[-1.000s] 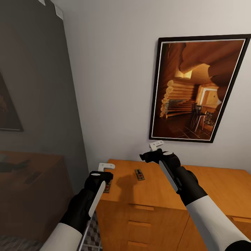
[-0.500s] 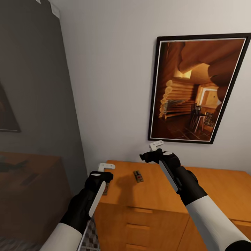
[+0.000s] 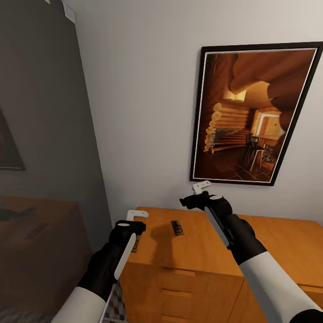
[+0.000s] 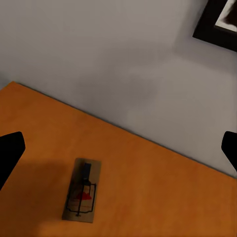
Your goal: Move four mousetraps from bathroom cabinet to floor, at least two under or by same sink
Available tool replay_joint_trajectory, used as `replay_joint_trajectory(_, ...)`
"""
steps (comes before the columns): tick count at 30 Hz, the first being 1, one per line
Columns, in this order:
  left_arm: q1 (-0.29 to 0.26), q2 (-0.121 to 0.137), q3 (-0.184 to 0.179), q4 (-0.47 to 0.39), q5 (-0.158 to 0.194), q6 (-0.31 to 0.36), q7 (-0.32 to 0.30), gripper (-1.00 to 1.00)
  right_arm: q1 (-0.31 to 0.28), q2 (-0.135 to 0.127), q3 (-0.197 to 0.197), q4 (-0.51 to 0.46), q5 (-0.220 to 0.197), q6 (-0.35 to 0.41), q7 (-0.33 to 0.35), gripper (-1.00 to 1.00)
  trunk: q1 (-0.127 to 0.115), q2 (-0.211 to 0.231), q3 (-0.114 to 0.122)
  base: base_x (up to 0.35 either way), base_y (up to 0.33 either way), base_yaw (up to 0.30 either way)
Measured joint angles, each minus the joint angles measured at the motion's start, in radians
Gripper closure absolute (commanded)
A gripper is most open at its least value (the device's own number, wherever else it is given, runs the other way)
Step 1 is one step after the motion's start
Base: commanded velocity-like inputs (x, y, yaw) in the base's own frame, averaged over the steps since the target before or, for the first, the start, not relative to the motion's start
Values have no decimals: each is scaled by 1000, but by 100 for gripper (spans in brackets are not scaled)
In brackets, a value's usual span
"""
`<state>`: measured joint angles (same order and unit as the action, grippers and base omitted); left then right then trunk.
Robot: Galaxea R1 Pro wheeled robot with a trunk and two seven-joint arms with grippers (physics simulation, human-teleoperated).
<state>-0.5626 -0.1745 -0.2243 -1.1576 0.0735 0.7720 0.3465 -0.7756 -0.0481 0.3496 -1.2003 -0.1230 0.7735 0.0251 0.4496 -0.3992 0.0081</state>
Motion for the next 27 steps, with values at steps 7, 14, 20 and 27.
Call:
replay_joint_trajectory(7, 0, 0, 0, 0, -1, 0, 0, -100, 0, 0, 0, 0, 0, 0, 0, -100, 0, 0, 0, 0, 0, 0)
replay_joint_trajectory(14, 0, 0, 0, 2, 0, 5, -8, -100, 0, 0, 0, 0, 0, 4, -2, -100, 0, 0, 0, 0, 0, 0)
replay_joint_trajectory(20, 0, 0, 0, 16, 3, 11, -13, -100, 0, 1, 0, 2, -1, 7, -7, -100, 0, 0, 0, 0, 0, 0)
replay_joint_trajectory(27, 0, 0, 5, 23, 5, 13, -15, -100, 0, 1, 0, 28, -1, 8, -10, -100, 0, 0, 0, 0, 0, 0)
